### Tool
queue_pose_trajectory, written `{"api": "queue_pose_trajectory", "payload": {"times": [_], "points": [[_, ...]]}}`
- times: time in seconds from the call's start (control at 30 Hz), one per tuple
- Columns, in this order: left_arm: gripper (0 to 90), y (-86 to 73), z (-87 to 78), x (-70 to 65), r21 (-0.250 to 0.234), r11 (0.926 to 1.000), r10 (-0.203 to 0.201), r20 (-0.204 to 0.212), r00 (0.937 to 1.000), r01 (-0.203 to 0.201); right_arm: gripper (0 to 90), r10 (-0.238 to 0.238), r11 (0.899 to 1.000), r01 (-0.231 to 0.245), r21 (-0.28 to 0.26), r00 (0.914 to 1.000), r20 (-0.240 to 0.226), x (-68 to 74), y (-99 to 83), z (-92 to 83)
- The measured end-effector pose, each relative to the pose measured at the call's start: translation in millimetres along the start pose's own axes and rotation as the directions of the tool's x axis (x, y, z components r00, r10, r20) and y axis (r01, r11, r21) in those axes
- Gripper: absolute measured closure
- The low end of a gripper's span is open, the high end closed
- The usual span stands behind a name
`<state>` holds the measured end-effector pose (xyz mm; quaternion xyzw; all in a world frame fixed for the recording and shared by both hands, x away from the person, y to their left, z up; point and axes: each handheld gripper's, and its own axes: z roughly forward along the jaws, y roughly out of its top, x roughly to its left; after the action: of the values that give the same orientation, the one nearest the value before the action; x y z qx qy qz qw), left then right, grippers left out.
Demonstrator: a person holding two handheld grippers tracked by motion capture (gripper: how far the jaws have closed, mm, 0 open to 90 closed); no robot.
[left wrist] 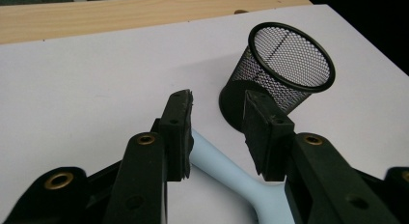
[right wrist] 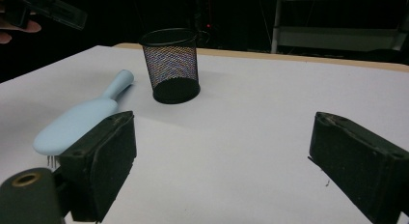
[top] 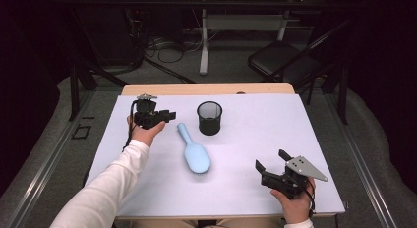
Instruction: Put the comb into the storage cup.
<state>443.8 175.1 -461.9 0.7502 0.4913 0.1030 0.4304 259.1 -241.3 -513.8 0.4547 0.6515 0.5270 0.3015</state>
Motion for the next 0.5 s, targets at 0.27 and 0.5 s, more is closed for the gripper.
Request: {"api": "queue_pose_trajectory", "payload": {"times": [0.27, 0.5], "points": [[70.2, -1.9, 14.5, -2.2, 0.028, 0.9995, -0.014, 0.008, 0.9999, 0.013, 9.0, 0.0, 1.0, 0.0, 0.003, 1.0, -0.001, -1.1, -0.3, 1.0], [77.7, -4.2, 27.5, -7.3, 0.062, 0.9978, -0.025, -0.003, 0.9997, 0.025, 9.4, 0.004, 1.0, -0.004, 0.007, 1.0, -0.004, -2.0, -0.6, 1.3]]}}
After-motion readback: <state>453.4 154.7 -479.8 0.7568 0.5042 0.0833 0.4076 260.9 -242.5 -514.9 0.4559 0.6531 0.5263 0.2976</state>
